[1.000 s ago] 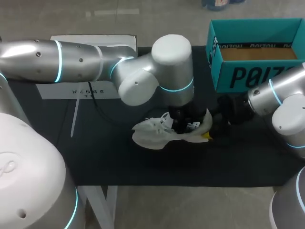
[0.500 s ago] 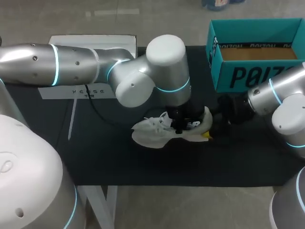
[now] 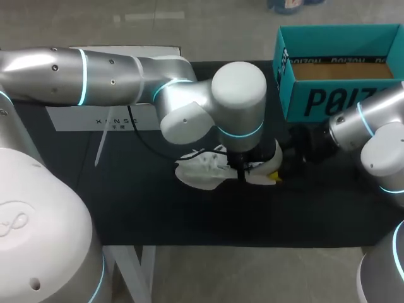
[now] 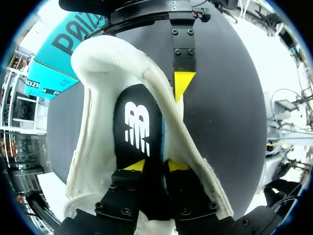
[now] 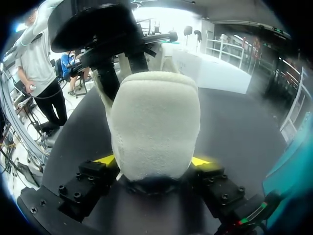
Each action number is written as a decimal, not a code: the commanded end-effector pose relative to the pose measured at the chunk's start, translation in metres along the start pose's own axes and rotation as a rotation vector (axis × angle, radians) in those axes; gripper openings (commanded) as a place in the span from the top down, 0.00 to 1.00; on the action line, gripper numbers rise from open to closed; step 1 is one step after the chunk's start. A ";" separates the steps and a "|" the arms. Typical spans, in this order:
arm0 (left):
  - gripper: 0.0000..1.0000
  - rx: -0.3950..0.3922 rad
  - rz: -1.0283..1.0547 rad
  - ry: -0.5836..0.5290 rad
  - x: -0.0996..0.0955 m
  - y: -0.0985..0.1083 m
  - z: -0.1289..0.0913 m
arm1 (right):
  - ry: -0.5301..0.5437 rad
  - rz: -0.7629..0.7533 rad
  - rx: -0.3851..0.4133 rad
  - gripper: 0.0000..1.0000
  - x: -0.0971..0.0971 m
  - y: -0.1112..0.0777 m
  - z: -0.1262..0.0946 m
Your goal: Take the shoe out of the shoebox, open the shoe tongue, remove and reinsert the insole, then place the shoe into the shoebox
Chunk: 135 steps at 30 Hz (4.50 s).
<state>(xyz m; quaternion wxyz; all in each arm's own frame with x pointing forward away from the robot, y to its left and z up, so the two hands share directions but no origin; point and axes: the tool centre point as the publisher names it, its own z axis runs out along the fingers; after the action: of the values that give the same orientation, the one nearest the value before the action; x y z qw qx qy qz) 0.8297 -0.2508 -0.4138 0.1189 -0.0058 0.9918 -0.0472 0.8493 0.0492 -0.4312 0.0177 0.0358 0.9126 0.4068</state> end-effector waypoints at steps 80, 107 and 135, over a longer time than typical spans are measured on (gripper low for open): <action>1.00 0.643 0.149 0.177 -0.035 -0.006 -0.109 | 0.005 -0.001 0.004 1.00 0.007 0.000 0.009; 1.00 0.765 0.237 0.216 -0.034 -0.011 -0.156 | 0.005 -0.001 0.004 1.00 0.007 0.000 0.009; 1.00 1.100 0.066 0.570 -0.015 -0.008 -0.323 | 0.005 -0.001 0.004 1.00 0.007 0.000 0.009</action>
<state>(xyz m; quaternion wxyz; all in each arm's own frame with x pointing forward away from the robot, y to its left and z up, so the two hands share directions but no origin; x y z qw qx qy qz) 0.7696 -0.2327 -0.0997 -0.1582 0.0972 0.8204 -0.5408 0.8456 0.0530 -0.4312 0.0144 0.0336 0.9125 0.4075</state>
